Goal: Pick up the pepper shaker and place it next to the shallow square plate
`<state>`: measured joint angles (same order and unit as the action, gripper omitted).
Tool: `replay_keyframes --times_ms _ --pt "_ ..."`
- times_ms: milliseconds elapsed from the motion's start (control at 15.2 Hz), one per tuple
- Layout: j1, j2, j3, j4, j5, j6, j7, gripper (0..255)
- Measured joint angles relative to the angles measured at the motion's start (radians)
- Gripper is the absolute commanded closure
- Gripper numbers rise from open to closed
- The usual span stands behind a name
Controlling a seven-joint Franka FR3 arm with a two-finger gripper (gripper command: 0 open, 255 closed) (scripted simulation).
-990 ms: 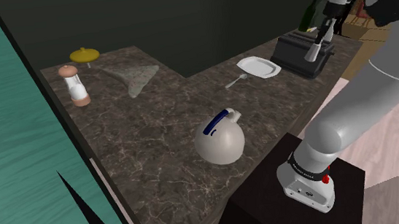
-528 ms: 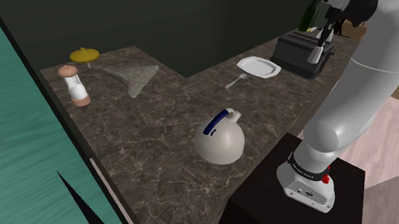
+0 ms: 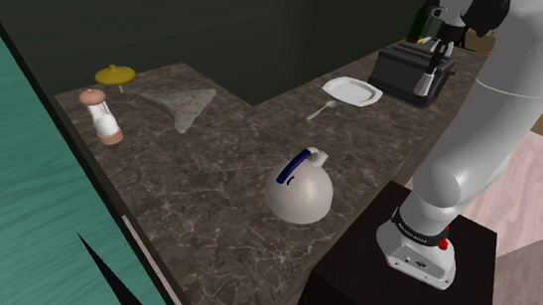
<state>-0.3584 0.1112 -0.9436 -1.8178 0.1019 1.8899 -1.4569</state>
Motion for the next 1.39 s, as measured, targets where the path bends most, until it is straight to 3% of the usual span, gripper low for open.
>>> replay_keyframes --times_ms 1386 --pt "-0.037 0.115 0.032 -0.179 0.118 0.245 -0.082 255"
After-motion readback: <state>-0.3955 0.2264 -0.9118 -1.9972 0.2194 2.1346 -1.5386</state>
